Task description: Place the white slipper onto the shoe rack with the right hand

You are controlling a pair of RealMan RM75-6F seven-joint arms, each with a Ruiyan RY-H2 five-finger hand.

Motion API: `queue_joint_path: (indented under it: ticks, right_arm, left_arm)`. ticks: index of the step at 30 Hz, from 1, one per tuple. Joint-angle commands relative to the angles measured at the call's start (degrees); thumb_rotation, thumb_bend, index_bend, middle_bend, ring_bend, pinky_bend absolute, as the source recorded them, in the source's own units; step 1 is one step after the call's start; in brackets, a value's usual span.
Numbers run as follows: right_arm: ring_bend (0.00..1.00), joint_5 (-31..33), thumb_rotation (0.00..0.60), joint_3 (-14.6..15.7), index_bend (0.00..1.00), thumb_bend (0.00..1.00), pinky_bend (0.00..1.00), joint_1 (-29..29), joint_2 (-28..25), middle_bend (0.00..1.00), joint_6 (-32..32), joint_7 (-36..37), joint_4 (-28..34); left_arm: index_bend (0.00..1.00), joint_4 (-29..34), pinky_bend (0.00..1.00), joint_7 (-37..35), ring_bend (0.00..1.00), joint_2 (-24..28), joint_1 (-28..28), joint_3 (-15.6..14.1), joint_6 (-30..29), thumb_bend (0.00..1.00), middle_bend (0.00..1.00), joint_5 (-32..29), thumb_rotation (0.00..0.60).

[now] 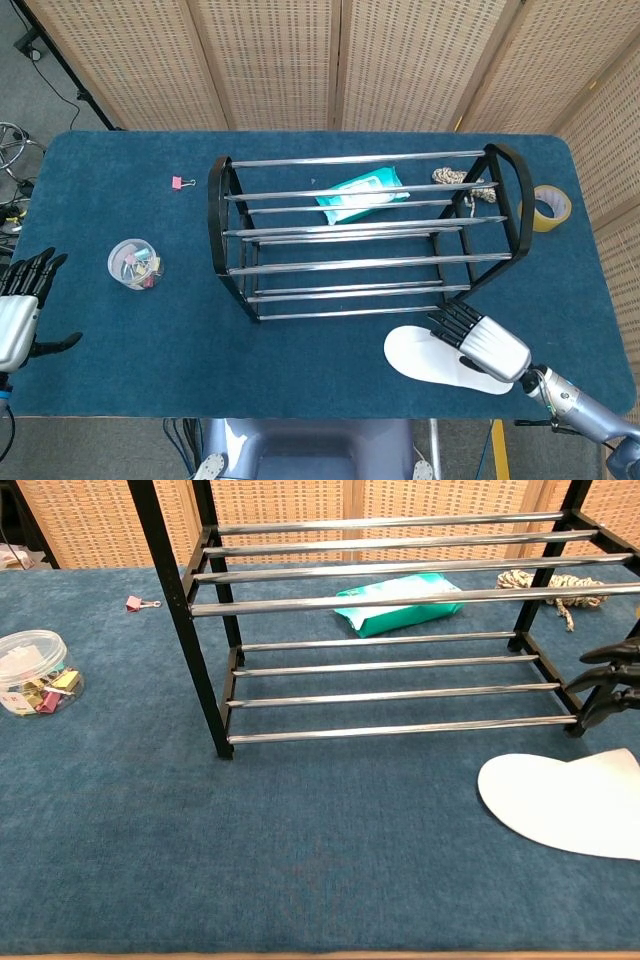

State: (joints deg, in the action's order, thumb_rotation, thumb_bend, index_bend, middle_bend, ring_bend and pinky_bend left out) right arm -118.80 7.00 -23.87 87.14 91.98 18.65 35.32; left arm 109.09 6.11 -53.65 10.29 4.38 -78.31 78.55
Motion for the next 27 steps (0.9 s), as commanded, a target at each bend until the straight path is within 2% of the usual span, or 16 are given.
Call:
queue_joint_path:
  ticks: [1, 8, 18, 23, 27]
  right_arm:
    - [0.08, 0.1, 0.6, 1.7, 0.28, 0.23, 0.13, -0.8, 1.9, 0.17, 0.2, 1.4, -4.2]
    - [0.08, 0.8, 0.6, 3.7, 0.29, 0.23, 0.14, -1.0, 5.6, 0.17, 0.9, 2.9, -10.4]
    - [0.19, 2.2, 0.6, 4.7, 0.35, 0.26, 0.31, -1.4, 10.3, 0.25, 5.5, 4.0, -15.2]
    - [0.24, 2.6, 0.6, 5.5, 0.39, 0.35, 0.36, -1.9, 11.9, 0.3, 6.6, 6.3, -16.2]
    - [0.29, 2.7, 0.6, 6.4, 0.45, 0.49, 0.41, -2.3, 13.3, 0.36, 6.3, 7.1, -17.5]
  left_arm:
    - [0.0, 0.1, 0.0, 0.8, 0.0, -0.4, 0.3, 0.1, 0.3, 0.0, 0.0, -0.5, 0.6]
    - [0.0, -0.1, 0.0, 2.4, 0.0, -1.2, 1.0, 0.4, 1.4, 0.0, 0.0, -2.1, 0.6]
    - [0.0, -0.2, 0.0, 3.1, 0.0, -1.6, 1.4, 0.4, 1.8, 0.0, 0.0, -2.7, 0.6]
    - [0.0, -0.1, 0.0, 2.9, 0.0, -1.5, 1.3, 0.4, 1.7, 0.0, 0.0, -2.4, 0.6]
    - [0.0, -0.1, 0.0, 2.6, 0.0, -1.4, 1.3, 0.3, 1.7, 0.0, 0.0, -2.3, 0.6]
